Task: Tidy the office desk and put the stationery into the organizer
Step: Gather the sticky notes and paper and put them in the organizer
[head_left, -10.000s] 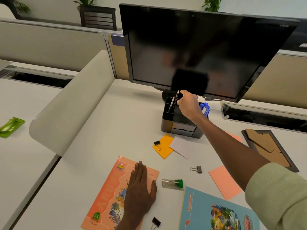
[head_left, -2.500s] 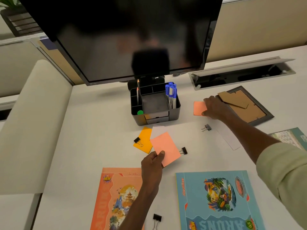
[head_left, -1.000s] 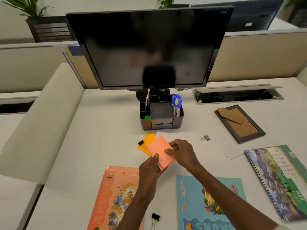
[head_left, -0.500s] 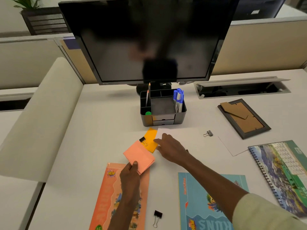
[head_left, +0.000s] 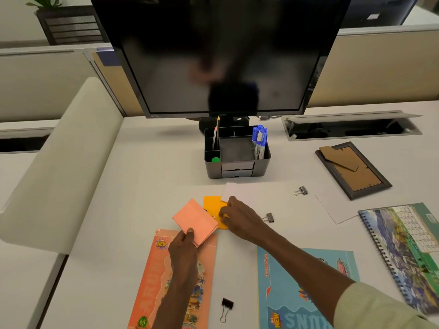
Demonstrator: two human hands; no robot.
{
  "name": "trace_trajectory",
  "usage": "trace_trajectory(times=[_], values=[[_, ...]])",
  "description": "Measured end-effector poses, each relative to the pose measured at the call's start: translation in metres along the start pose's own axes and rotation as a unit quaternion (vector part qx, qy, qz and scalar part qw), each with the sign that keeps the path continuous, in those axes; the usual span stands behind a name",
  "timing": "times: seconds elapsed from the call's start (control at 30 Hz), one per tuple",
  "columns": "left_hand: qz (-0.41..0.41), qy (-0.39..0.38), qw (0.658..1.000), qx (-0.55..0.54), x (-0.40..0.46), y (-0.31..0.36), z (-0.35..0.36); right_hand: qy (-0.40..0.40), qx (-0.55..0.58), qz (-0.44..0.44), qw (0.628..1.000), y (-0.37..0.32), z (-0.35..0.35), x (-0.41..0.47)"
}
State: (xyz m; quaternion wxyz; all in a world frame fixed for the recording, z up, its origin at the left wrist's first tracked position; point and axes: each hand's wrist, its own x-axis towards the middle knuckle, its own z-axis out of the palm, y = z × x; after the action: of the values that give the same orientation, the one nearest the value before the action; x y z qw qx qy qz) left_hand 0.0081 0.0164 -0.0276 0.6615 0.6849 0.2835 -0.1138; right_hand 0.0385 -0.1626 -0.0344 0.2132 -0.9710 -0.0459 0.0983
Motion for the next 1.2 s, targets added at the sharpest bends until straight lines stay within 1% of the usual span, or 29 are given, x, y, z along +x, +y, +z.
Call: trace_trajectory(times=[0.1,0.2,0.33,0.43,0.5,0.63,0.7,0.77,0.87,0.9,0.97,1.07,1.2], values=[[0.002,0.006,1.000,0.021,-0.001,0.000,0.001,0.027,-0.011,0.032,0.999,-0.005,0.001,0.001],[0.006,0.004,1.000,0.023,-0.002,0.000,-0.001,0.031,-0.029,0.037,0.998,-0.007,0.003,0.007],[0.014,0.000,0.999,0.041,0.000,0.001,-0.006,-0.017,-0.055,0.031,0.998,-0.010,-0.001,0.019],[0.020,0.002,0.998,0.054,0.003,0.001,-0.007,-0.055,-0.086,0.002,0.995,-0.011,-0.004,0.026],[0.014,0.004,0.999,0.049,0.004,0.001,-0.008,-0.058,-0.099,-0.009,0.993,-0.014,-0.006,0.031],[0.006,0.007,0.999,0.033,0.004,0.002,-0.007,-0.071,-0.134,0.011,0.988,-0.019,-0.015,0.043],[0.004,0.005,0.999,0.033,0.004,0.002,-0.007,-0.051,-0.138,0.019,0.989,-0.020,-0.020,0.045],[0.003,0.002,1.000,0.030,0.004,0.003,-0.007,0.001,-0.109,0.031,0.994,-0.020,-0.023,0.046],[0.007,0.007,0.999,0.033,0.003,0.004,-0.009,0.066,-0.033,0.067,0.995,-0.020,-0.032,0.047],[0.007,0.007,0.999,0.034,0.003,0.003,-0.009,0.074,-0.015,0.079,0.994,-0.021,-0.037,0.048],[0.003,0.002,1.000,0.030,0.003,0.004,-0.009,0.064,0.016,0.093,0.994,-0.024,-0.047,0.050],[0.002,-0.007,1.000,0.020,0.002,0.006,-0.006,0.052,0.036,0.095,0.994,-0.030,-0.059,0.051],[0.013,-0.014,1.000,0.011,0.000,0.008,-0.005,0.094,0.067,0.089,0.989,-0.035,-0.071,0.051]])
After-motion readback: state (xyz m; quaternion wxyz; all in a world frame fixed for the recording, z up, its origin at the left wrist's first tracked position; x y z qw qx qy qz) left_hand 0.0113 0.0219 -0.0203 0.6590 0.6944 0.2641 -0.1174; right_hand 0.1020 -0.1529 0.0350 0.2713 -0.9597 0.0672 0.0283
